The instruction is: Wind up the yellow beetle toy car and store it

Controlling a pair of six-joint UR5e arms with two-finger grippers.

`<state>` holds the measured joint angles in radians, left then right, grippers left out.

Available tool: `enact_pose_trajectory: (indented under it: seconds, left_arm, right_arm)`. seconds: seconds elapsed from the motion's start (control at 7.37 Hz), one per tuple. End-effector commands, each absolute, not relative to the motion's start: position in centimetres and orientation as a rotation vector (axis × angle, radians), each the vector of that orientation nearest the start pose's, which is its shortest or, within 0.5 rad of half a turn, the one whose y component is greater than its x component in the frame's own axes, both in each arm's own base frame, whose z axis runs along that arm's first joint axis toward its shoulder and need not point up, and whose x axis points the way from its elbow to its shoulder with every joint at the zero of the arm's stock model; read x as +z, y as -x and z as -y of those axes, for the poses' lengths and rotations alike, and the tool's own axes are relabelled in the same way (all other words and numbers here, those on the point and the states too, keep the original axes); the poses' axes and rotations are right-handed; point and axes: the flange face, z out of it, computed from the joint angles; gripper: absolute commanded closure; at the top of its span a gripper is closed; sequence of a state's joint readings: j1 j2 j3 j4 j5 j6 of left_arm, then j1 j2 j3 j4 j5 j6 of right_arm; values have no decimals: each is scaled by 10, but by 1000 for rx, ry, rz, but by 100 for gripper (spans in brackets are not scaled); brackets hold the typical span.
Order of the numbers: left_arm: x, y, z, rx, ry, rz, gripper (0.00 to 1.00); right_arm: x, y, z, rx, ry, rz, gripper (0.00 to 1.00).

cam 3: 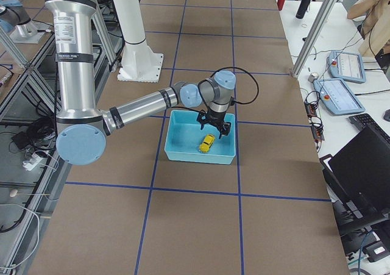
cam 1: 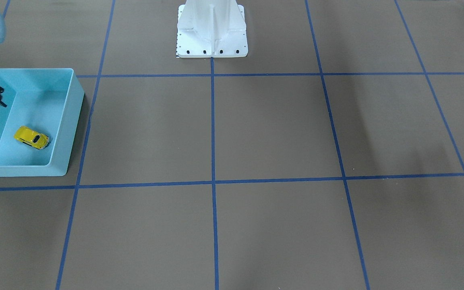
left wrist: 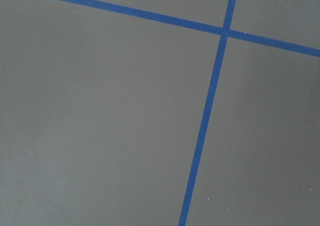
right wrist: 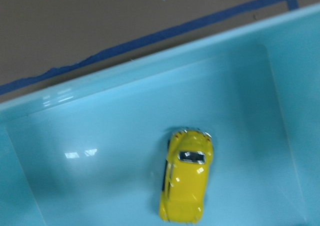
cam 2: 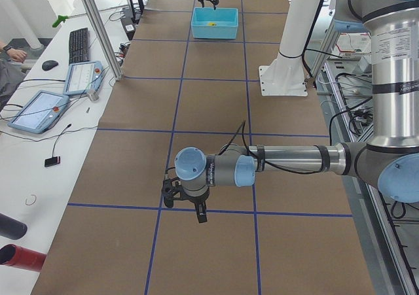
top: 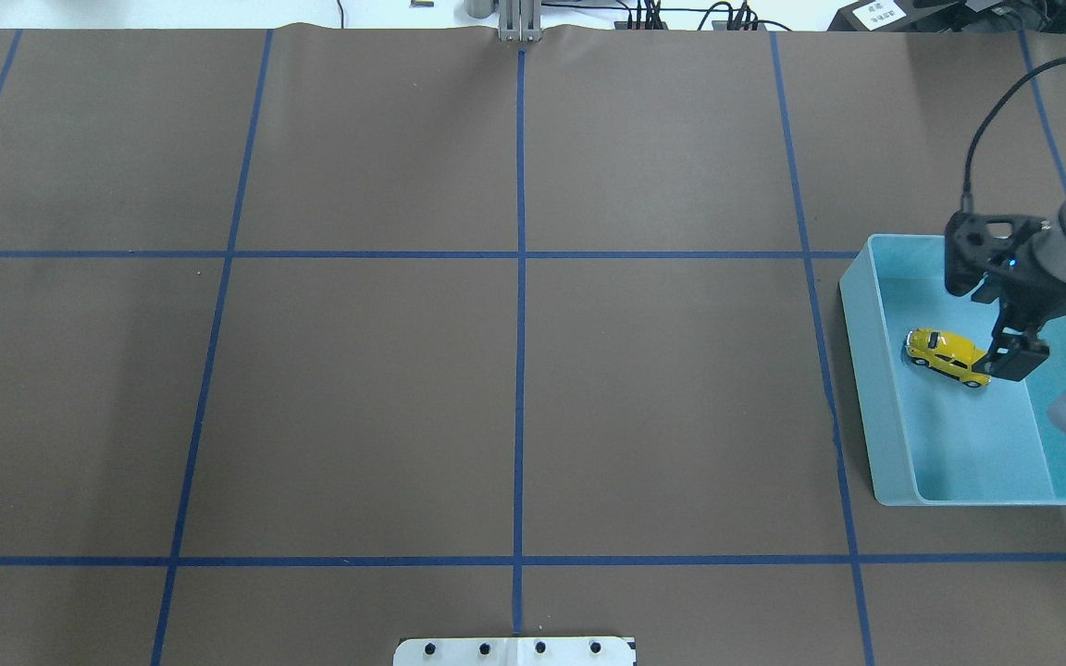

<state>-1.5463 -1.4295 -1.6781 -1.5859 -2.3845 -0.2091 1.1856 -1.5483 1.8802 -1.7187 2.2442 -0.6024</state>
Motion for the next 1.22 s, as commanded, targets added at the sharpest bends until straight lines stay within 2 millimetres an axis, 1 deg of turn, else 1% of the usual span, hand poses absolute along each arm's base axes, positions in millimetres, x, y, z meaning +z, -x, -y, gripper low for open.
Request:
enact_pose_trajectory:
  seconds: [0.0, 0.14, 0.27, 0.41, 0.54, 0.68, 0.81, 0.95, 1.09]
  left_arm:
    - [668, 50, 431, -180, 114, -806, 0]
    - [668, 50, 431, -178, 113, -807, 0]
    - [668, 50, 431, -177, 112, -807, 0]
    - [668, 50, 431, -177, 112, -807, 0]
    - [668, 50, 431, -175, 113, -806, 0]
    - [668, 50, 431, -177, 114, -806, 0]
    - [668, 50, 431, -177, 114, -806, 0]
    - [668, 50, 431, -177, 112, -807, 0]
    - [668, 50, 431, -177, 114, -806, 0]
  right_arm:
    - [587, -32, 476, -586, -135, 798, 0]
    - [625, -94, 455, -381, -53, 845, 0]
    - [654, -135, 437, -227, 5, 884, 0]
    - [664, -156, 416, -79, 66, 899, 0]
    - [652, -162, 408, 55, 107, 891, 0]
    - [645, -159, 396, 203, 164, 866, 0]
    - [643, -161, 400, 287, 198, 858, 0]
    - [645, -161, 398, 291, 206, 847, 0]
    - [655, -161, 397, 293, 205, 844, 0]
